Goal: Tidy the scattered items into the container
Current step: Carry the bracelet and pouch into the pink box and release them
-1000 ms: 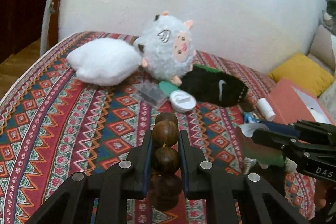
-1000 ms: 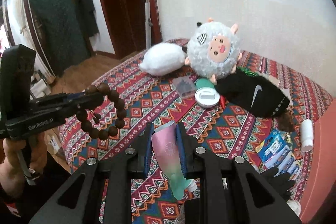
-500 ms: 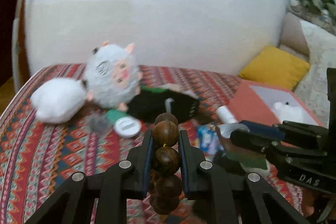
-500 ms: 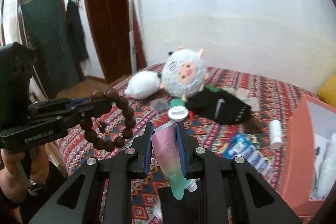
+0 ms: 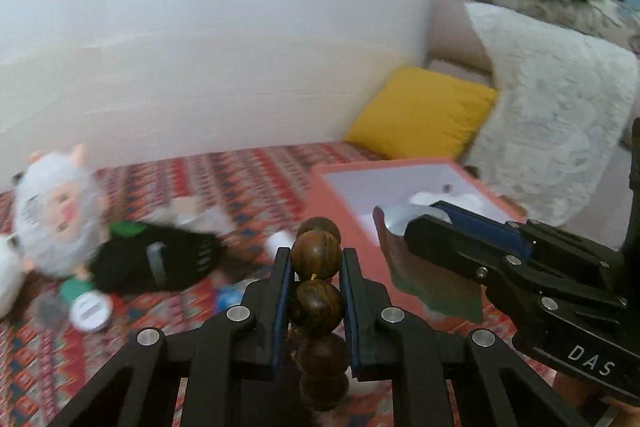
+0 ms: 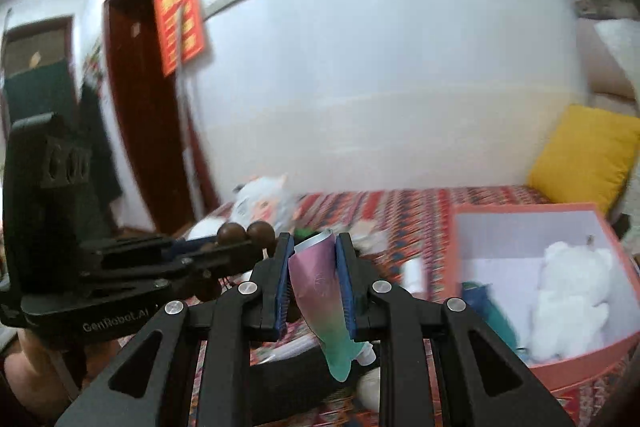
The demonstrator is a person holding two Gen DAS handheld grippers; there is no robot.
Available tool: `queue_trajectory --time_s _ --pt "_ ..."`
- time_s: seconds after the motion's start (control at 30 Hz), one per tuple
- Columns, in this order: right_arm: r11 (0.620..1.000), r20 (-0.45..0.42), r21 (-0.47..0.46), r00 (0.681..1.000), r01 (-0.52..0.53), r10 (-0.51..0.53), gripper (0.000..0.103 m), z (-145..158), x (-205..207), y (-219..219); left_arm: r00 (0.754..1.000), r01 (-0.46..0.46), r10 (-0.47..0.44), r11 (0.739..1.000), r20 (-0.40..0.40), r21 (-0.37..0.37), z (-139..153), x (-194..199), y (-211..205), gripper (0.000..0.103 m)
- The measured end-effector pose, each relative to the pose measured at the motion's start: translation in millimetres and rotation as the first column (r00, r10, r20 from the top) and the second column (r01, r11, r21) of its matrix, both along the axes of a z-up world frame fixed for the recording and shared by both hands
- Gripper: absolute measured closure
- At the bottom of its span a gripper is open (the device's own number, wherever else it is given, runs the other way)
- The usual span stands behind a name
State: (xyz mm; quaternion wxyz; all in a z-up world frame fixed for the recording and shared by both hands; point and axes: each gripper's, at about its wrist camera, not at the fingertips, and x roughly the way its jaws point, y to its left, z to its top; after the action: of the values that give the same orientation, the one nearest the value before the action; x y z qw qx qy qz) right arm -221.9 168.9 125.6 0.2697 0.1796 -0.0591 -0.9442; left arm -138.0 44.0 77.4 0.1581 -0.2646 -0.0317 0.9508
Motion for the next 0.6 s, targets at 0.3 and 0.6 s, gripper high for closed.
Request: queue_trajectory --time_s 0.3,0.6 --pt "0.94 0.028 -0.061 0.942 0.334 -0.333 0.08 -3 -23 125 0.987 0.16 -0.16 0.987 0.025 -0.004 21 -63 87 0.086" --pt "0.918 0.235 -0.133 0.911 0.375 -0.338 0.063 -54 -94 173 0.963 0.237 -0.223 0.968 0.15 -0.084 -16 -134 161 0.071"
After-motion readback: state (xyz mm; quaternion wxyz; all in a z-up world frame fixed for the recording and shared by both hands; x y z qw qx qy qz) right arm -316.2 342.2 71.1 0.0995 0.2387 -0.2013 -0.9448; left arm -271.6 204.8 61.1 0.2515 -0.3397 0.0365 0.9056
